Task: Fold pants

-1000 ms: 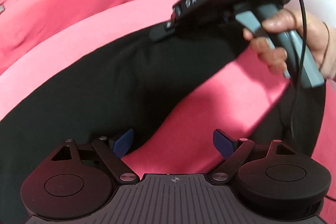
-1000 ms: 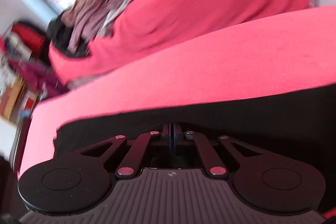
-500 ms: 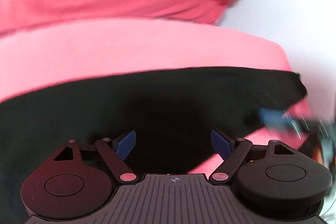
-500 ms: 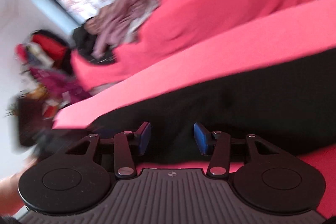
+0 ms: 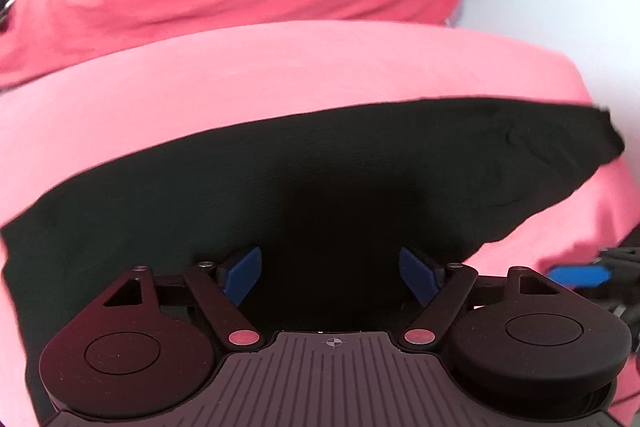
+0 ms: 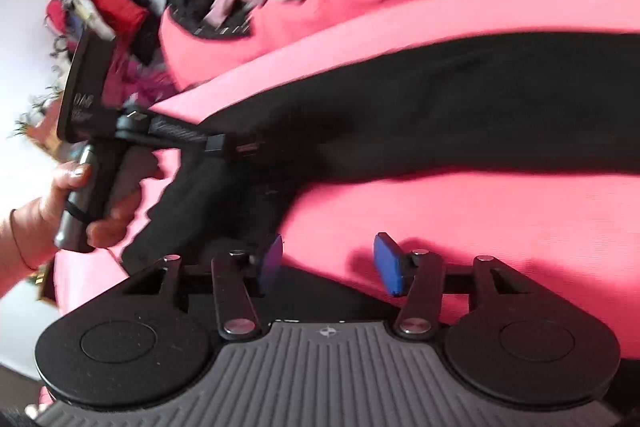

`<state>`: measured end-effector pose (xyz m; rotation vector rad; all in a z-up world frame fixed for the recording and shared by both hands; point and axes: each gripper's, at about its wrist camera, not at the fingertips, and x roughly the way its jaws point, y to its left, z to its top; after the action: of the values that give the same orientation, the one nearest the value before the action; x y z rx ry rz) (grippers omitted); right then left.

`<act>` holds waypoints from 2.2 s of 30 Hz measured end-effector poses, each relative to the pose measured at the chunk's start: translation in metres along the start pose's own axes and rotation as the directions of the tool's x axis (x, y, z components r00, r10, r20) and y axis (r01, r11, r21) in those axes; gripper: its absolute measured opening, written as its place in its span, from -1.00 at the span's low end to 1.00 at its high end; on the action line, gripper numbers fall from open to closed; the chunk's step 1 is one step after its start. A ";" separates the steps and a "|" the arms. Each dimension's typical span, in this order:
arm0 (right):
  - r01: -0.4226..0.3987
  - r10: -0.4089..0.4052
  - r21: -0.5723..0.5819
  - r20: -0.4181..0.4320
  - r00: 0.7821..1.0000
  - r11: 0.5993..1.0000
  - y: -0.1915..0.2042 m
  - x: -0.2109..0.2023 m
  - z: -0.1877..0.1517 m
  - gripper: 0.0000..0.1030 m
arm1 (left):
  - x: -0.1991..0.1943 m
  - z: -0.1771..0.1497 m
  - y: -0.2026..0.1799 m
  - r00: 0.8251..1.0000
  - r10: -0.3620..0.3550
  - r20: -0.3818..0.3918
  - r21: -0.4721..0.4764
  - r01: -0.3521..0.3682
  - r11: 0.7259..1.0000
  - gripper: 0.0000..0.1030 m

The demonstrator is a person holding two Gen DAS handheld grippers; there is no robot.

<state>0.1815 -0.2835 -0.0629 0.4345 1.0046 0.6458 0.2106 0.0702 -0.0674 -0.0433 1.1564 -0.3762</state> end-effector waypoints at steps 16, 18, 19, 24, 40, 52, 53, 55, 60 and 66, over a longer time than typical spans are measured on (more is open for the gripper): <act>0.164 -0.215 0.277 0.165 0.963 0.947 -0.051 -0.116 -0.080 0.24 | -0.074 -0.121 0.022 0.987 0.157 -0.023 -0.312 -0.157 0.937 1.00; 0.206 -0.238 0.199 0.150 0.960 0.958 -0.040 -0.104 -0.064 0.24 | -0.076 -0.115 0.017 0.985 0.170 -0.015 -0.272 -0.168 0.947 1.00; 0.218 -0.244 0.165 0.152 0.958 0.962 -0.039 -0.104 -0.060 0.24 | -0.079 -0.111 0.016 0.985 0.174 -0.004 -0.248 -0.170 0.954 1.00; 0.253 -0.275 0.143 0.170 0.946 0.957 -0.051 -0.112 -0.034 0.24 | -0.077 -0.068 0.021 0.969 0.243 0.033 -0.187 -0.233 0.954 1.00; 0.298 -0.314 0.152 0.102 0.944 0.943 -0.130 -0.139 0.002 0.25 | -0.036 -0.001 0.024 0.976 0.216 -0.019 -0.098 -0.217 0.971 1.00; 0.310 -0.390 0.428 0.112 0.914 0.849 -0.111 -0.172 -0.127 0.25 | -0.094 -0.163 0.054 0.977 0.204 -0.062 -0.542 -0.205 0.815 1.00; 0.309 -0.395 0.443 0.114 0.912 0.842 -0.111 -0.174 -0.132 0.25 | -0.094 -0.171 0.057 0.980 0.188 -0.059 -0.576 -0.188 0.796 1.00; 0.311 -0.416 0.487 0.122 0.901 0.816 -0.115 -0.177 -0.141 0.25 | -0.092 -0.183 0.063 0.988 0.150 -0.045 -0.647 -0.144 0.749 1.00; 0.273 -0.454 0.603 0.168 0.875 0.749 -0.130 -0.187 -0.158 0.25 | -0.090 -0.195 0.063 0.990 0.143 0.000 -0.704 -0.101 0.703 1.00; 0.183 -0.482 0.722 0.232 0.845 0.667 -0.157 -0.196 -0.167 0.24 | -0.083 -0.186 0.066 0.992 0.115 0.043 -0.755 -0.044 0.655 1.00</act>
<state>0.0070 -0.5246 -0.1146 0.9603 0.8556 -0.2027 0.0326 0.1870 -0.0851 -0.7408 1.1543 0.2186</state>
